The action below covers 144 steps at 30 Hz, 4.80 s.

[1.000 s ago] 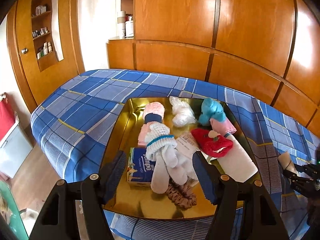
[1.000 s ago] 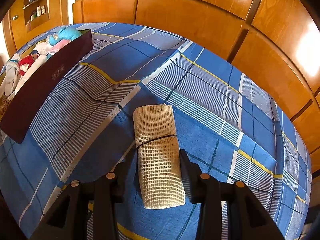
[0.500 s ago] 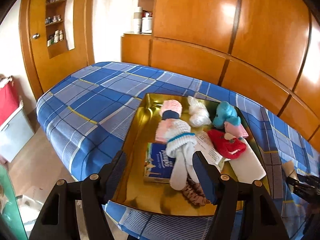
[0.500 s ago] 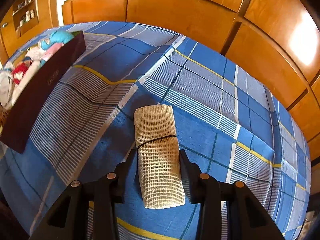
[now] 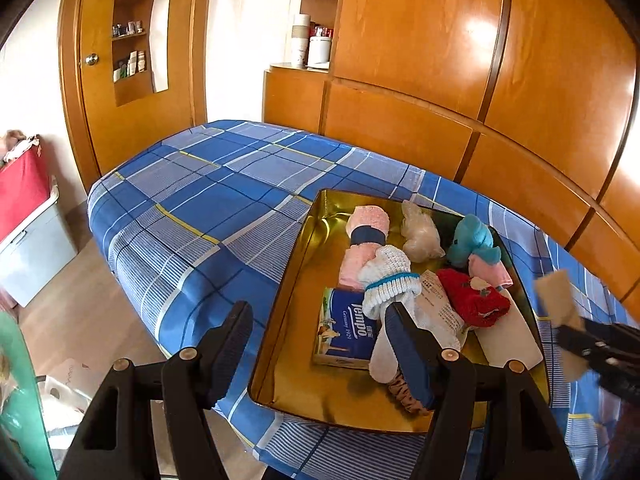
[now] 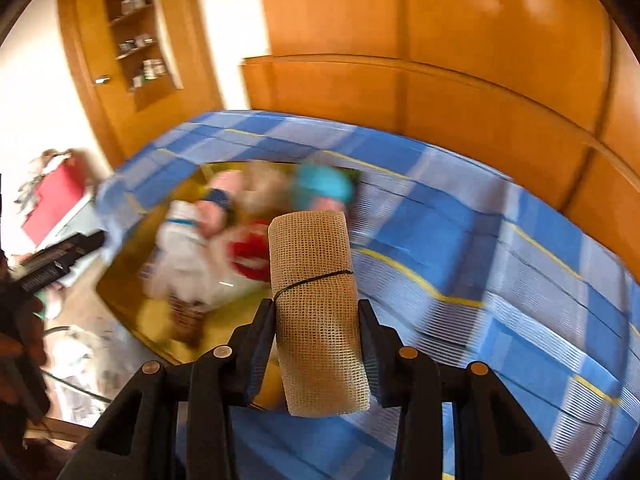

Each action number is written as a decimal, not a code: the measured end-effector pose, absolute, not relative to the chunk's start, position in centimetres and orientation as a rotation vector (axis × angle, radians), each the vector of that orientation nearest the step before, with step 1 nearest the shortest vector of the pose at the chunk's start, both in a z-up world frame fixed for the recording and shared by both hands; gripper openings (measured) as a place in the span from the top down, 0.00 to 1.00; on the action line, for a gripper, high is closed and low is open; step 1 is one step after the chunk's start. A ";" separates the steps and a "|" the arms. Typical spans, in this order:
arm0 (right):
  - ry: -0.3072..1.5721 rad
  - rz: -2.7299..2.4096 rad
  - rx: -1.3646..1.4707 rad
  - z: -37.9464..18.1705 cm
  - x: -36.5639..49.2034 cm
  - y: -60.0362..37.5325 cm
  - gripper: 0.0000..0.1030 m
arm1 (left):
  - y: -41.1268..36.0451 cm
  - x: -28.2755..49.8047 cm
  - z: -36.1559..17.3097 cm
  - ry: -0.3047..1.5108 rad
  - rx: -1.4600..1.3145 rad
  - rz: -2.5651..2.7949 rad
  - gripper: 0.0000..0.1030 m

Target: Organize soft objects

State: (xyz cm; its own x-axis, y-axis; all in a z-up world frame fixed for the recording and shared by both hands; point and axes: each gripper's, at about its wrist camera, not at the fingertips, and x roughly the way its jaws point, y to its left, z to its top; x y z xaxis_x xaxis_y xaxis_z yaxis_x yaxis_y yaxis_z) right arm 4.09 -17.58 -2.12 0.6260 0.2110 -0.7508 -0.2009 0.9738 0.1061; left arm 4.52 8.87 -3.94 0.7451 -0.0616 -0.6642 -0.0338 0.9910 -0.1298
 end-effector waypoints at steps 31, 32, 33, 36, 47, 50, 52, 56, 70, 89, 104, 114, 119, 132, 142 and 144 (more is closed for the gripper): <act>0.973 0.277 -0.135 -8.1 8.3 -9.1 0.68 | 8.1 4.3 -4.1 0.724 -0.103 -0.018 0.20; 0.975 0.277 -0.120 -8.2 8.5 -9.3 0.68 | 8.1 4.2 -4.1 0.722 -0.102 -0.016 0.19; 0.976 0.279 -0.115 -8.2 8.5 -9.3 0.68 | 8.1 4.1 -4.0 0.719 -0.101 -0.015 0.19; 0.972 0.282 -0.115 -8.2 8.3 -9.3 0.64 | 7.8 4.0 -3.9 0.720 -0.094 -0.016 0.17; 0.866 0.214 -0.091 -6.2 5.3 -9.5 0.58 | 6.4 2.4 -3.0 0.671 -0.074 -0.004 0.01; 0.812 0.147 -0.076 -5.2 4.0 -9.7 0.54 | 6.0 1.7 -2.6 0.654 -0.076 0.003 0.01; 0.788 0.112 -0.070 -4.8 3.4 -9.8 0.51 | 5.7 1.4 -2.4 0.647 -0.076 0.004 0.00; 0.759 0.043 -0.057 -4.3 2.3 -10.3 0.51 | 5.2 0.8 -2.1 0.638 -0.055 0.035 0.00; 0.719 0.026 -0.042 -3.6 1.2 -10.7 0.51 | 4.8 0.1 -1.6 0.613 -0.053 0.063 0.00; 0.719 0.027 -0.035 -3.8 1.3 -10.7 0.51 | 4.6 0.2 -1.8 0.623 -0.050 0.054 0.00; 0.722 0.031 -0.033 -3.8 1.0 -10.6 0.51 | 4.7 0.2 -2.0 0.631 -0.049 0.052 0.00; 0.719 0.030 -0.031 -3.8 1.1 -10.6 0.51 | 4.8 0.1 -2.0 0.630 -0.048 0.053 0.00; 0.720 0.029 -0.030 -3.8 1.1 -10.6 0.51 | 4.8 0.2 -2.0 0.630 -0.048 0.052 0.00; 0.718 0.027 -0.030 -3.7 1.0 -10.6 0.51 | 4.8 0.0 -2.1 0.630 -0.044 0.053 0.00; 0.719 0.029 -0.028 -3.7 1.0 -10.7 0.51 | 4.6 -0.2 -2.1 0.626 -0.037 0.051 0.00; 0.718 0.029 -0.030 -3.7 1.0 -10.7 0.51 | 4.6 -0.2 -2.1 0.624 -0.036 0.049 0.00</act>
